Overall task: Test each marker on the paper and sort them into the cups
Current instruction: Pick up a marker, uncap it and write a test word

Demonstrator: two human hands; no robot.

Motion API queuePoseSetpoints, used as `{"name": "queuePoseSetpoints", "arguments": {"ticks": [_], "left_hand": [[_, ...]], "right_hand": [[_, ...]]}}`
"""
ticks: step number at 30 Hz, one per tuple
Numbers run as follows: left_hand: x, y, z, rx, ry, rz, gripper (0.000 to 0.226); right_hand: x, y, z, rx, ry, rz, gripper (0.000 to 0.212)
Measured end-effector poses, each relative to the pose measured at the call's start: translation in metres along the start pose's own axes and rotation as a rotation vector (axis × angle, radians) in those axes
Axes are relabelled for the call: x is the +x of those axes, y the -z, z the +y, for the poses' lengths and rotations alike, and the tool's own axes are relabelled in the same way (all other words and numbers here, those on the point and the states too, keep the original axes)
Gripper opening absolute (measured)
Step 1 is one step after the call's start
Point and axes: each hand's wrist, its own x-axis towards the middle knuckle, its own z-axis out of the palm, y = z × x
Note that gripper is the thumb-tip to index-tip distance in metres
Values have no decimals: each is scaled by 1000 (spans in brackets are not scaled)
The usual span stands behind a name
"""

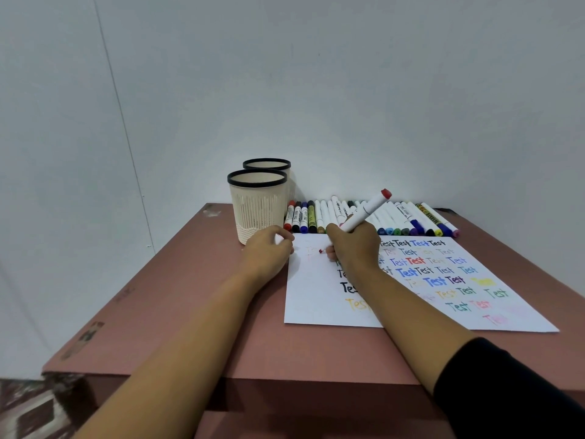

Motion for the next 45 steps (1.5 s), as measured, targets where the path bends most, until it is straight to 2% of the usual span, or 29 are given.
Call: {"name": "queuePoseSetpoints", "arguments": {"ticks": [6,14,17,24,30,33,37,45], "left_hand": [[-1,0,0,-7,1,6,16],[0,-1,0,45,-27,19,15],[-1,-2,1,74,-45,26,16],[-10,-3,10,149,-168,57,24],[-17,-4,15,248,-197,3,30],[-18,-5,16,222,-219,-82,32],[-17,-5,16,283,-287,-148,40],[-16,-5,15,243,-364,-93,53]], "right_hand": [[4,-1,2,-54,28,-2,25],[2,-2,2,-47,24,-24,12],[4,-2,4,-74,47,14,22],[6,2,-2,166,-79,33,18],[6,2,-9,366,-121,14,32],[2,4,-15,370,-127,-6,38],[0,7,-20,377,-117,-50,28],[-4,7,-21,283,-68,-161,29]]}}
